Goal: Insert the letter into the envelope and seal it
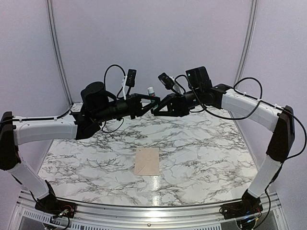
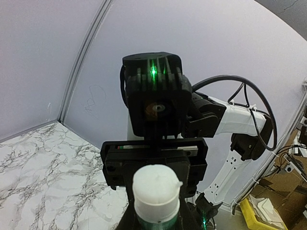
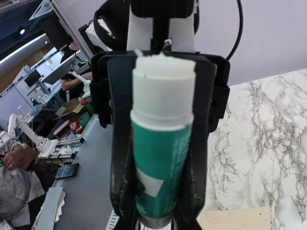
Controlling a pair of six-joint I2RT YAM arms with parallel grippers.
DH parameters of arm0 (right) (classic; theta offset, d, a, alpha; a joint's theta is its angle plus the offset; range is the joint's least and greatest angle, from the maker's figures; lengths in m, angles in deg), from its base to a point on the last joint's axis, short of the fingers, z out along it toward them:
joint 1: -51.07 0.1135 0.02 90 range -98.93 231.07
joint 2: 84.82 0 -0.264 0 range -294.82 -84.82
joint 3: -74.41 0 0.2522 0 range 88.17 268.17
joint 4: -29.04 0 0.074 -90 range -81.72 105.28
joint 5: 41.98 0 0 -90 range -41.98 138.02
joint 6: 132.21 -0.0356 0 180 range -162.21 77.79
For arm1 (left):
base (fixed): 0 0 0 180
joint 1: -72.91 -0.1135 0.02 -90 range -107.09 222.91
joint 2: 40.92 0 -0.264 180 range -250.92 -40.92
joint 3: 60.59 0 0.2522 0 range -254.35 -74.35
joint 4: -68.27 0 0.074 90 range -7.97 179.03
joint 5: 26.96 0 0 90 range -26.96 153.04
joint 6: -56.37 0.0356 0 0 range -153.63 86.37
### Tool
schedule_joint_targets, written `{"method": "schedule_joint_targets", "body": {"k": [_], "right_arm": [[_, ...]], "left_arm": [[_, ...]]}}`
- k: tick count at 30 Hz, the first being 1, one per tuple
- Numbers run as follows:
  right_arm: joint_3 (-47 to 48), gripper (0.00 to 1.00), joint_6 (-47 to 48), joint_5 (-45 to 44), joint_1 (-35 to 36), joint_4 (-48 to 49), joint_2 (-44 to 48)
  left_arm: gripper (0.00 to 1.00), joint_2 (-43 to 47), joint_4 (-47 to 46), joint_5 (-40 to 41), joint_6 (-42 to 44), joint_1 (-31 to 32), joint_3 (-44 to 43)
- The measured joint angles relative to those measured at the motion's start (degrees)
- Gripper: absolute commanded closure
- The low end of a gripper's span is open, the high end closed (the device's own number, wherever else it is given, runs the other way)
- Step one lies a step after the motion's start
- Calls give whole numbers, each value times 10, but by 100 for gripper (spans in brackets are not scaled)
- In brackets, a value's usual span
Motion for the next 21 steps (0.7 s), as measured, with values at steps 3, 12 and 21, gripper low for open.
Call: {"method": "schedule_joint_targets", "body": {"k": [3, 12, 21], "right_arm": [[1, 100, -4, -7, 0, 0, 0], [27, 100, 11, -376, 28, -32, 9], [9, 45, 3, -559, 42, -50, 26]], "left_arm": [[100, -1, 0, 3, 2, 0, 0], [100, -48, -8, 236, 0, 13, -7], [100, -120, -10, 334, -30, 27, -64]]}}
